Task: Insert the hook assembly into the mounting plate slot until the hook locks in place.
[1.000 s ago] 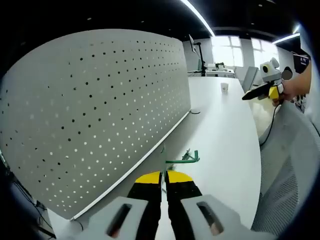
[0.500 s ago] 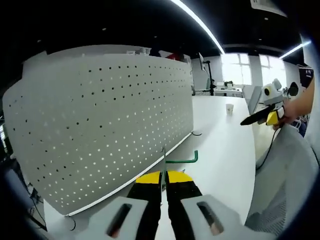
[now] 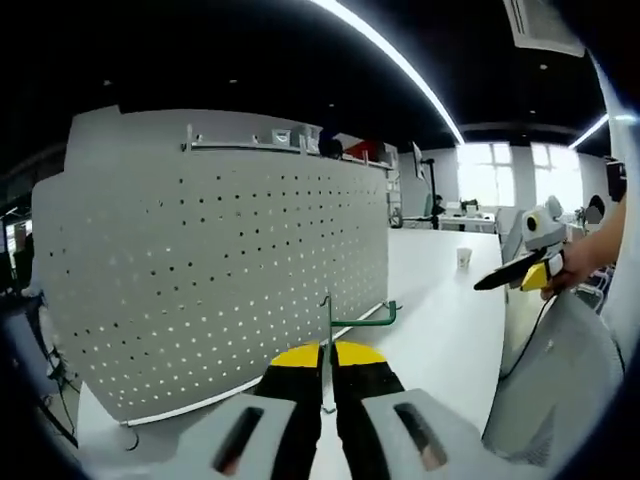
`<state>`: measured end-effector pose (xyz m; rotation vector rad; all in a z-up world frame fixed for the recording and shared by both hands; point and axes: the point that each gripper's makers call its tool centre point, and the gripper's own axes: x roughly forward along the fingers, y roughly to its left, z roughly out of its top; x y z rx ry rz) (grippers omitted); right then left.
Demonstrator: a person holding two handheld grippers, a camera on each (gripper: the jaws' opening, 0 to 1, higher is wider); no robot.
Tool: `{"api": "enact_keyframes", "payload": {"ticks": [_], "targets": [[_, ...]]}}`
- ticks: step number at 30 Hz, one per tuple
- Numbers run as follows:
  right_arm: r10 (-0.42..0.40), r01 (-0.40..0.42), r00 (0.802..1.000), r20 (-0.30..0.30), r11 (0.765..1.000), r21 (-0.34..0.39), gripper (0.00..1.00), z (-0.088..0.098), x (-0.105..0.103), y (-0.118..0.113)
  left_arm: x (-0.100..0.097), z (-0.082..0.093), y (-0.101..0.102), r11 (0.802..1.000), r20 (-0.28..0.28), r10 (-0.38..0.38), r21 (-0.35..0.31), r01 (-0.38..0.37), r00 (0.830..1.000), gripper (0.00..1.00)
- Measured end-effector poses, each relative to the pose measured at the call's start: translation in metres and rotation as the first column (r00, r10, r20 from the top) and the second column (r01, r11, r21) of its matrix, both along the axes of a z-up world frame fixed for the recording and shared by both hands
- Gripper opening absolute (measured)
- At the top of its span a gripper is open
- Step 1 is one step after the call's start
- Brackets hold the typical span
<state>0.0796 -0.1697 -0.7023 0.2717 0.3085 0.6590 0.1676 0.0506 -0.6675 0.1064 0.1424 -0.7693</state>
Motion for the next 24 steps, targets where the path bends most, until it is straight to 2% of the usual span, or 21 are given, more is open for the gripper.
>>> {"api": "enact_keyframes", "payload": {"ticks": [9, 11, 13, 18, 20, 24], "targets": [[0.022, -0.022, 1.000, -0.006, 1.000, -0.014, 0.71, -0.003, -0.002, 0.007, -0.001, -0.003, 0.000, 1.000, -0.013, 0.010, -0.017, -0.010, 1.000, 0.02], [0.028, -0.027, 1.000, 0.003, 1.000, -0.009, 0.72, 0.000, -0.002, 0.008, 0.000, -0.002, -0.002, 0.999, -0.019, 0.012, -0.038, -0.012, 1.000, 0.02], [0.030, -0.030, 0.999, 0.016, 1.000, 0.002, 0.72, 0.005, -0.001, 0.010, 0.001, -0.001, -0.004, 1.000, -0.006, 0.006, -0.019, -0.006, 1.000, 0.02], [0.056, -0.069, 0.985, 0.164, 0.995, 0.078, 0.70, 0.038, -0.003, 0.020, 0.003, 0.002, -0.006, 0.999, 0.000, 0.008, -0.031, -0.008, 1.000, 0.02], [0.053, -0.077, 0.980, 0.191, 0.990, 0.117, 0.70, 0.048, -0.003, 0.022, 0.004, 0.003, -0.006, 0.999, 0.004, 0.010, -0.037, -0.009, 1.000, 0.02], [0.063, -0.083, 0.981, 0.184, 0.991, 0.104, 0.68, 0.046, 0.000, 0.025, 0.003, 0.003, -0.006, 0.999, 0.003, 0.011, -0.034, -0.011, 1.000, 0.02]]}}
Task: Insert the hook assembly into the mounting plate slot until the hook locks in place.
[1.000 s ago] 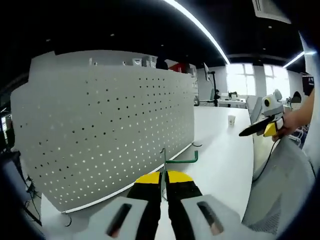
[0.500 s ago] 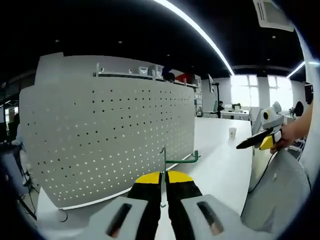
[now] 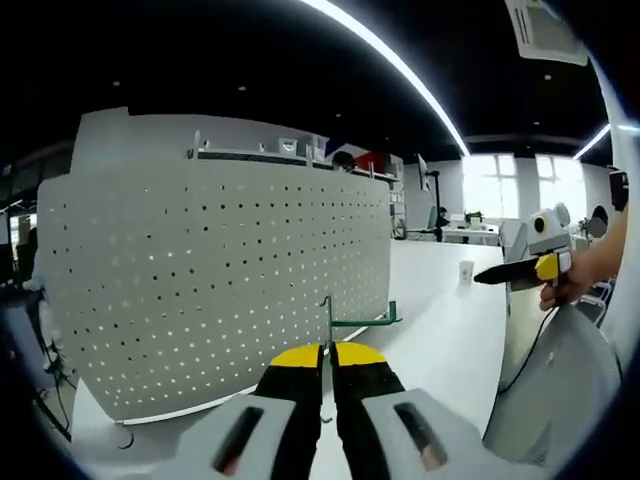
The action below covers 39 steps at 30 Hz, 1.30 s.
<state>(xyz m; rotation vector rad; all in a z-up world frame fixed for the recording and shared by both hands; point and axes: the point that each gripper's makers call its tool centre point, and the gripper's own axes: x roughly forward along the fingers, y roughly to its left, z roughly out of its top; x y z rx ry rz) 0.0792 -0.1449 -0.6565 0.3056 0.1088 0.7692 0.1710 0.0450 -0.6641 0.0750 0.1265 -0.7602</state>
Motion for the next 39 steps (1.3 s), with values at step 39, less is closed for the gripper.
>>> {"api": "enact_keyframes", "payload": {"ticks": [39], "targets": [[0.180, -0.182, 0.983, 0.040, 0.979, 0.086, 0.64, 0.023, 0.055, 0.119, -0.001, 0.006, -0.001, 0.999, 0.025, 0.049, 0.008, -0.049, 0.998, 0.02]]}}
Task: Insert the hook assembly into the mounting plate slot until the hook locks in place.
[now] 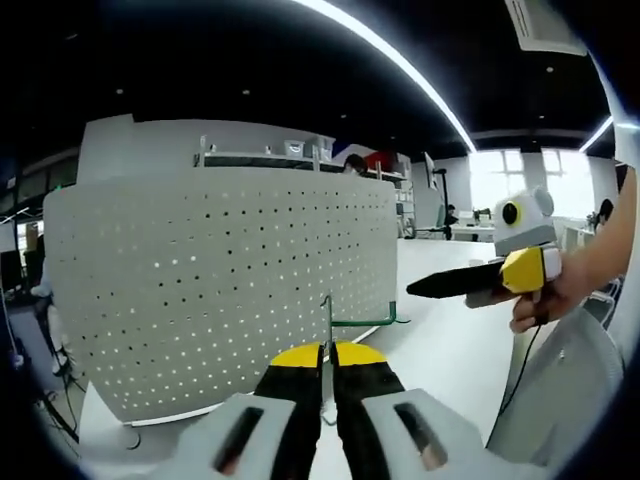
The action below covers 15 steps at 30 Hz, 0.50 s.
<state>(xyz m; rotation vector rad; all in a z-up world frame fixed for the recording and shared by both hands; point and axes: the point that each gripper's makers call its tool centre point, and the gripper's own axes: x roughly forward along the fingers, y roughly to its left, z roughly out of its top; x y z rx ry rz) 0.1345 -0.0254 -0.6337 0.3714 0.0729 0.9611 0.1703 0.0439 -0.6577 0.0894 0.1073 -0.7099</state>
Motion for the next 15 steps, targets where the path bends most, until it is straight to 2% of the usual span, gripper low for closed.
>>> {"api": "enact_keyframes", "payload": {"ticks": [7, 15], "targets": [[0.002, -0.002, 1.000, -0.004, 0.999, 0.044, 0.59, 0.007, 0.004, 0.011, -0.001, 0.000, 0.001, 1.000, 0.003, 0.011, 0.003, -0.011, 1.000, 0.02], [0.003, -0.003, 1.000, -0.004, 0.998, 0.061, 0.57, 0.013, 0.002, 0.011, -0.002, 0.004, 0.003, 1.000, 0.008, 0.024, 0.000, -0.024, 1.000, 0.02]]}}
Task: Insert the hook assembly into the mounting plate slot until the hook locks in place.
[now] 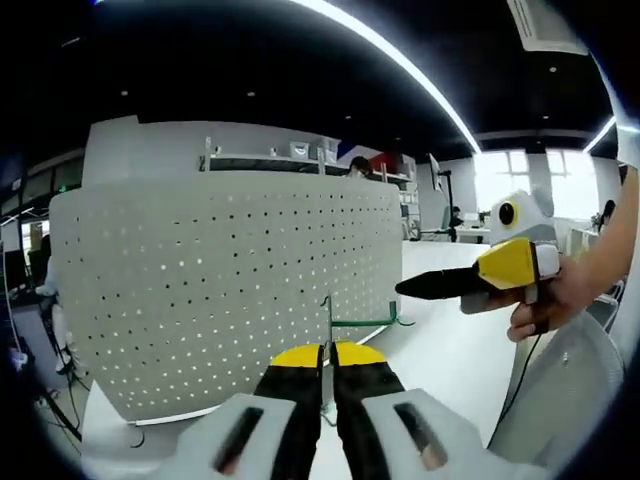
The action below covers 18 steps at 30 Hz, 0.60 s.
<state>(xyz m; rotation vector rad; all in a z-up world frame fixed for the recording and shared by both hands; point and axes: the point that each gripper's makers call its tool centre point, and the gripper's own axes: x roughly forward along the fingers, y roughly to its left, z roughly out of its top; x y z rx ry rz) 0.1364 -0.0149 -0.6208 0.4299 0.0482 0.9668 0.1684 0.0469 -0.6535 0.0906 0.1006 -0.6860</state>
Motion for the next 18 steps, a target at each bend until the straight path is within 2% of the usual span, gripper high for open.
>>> {"api": "enact_keyframes", "payload": {"ticks": [9, 18], "targets": [[0.001, -0.001, 1.000, -0.015, 1.000, 0.008, 0.55, -0.0040, -0.0057, 0.0015, -0.0052, -0.0010, -0.0038, 1.000, -0.001, -0.006, -0.005, 0.006, 1.000, 0.02], [0.003, -0.002, 1.000, -0.024, 1.000, 0.030, 0.52, -0.0023, 0.0003, 0.0050, -0.0022, -0.0014, -0.0045, 1.000, -0.005, -0.009, -0.003, 0.009, 1.000, 0.02]]}}
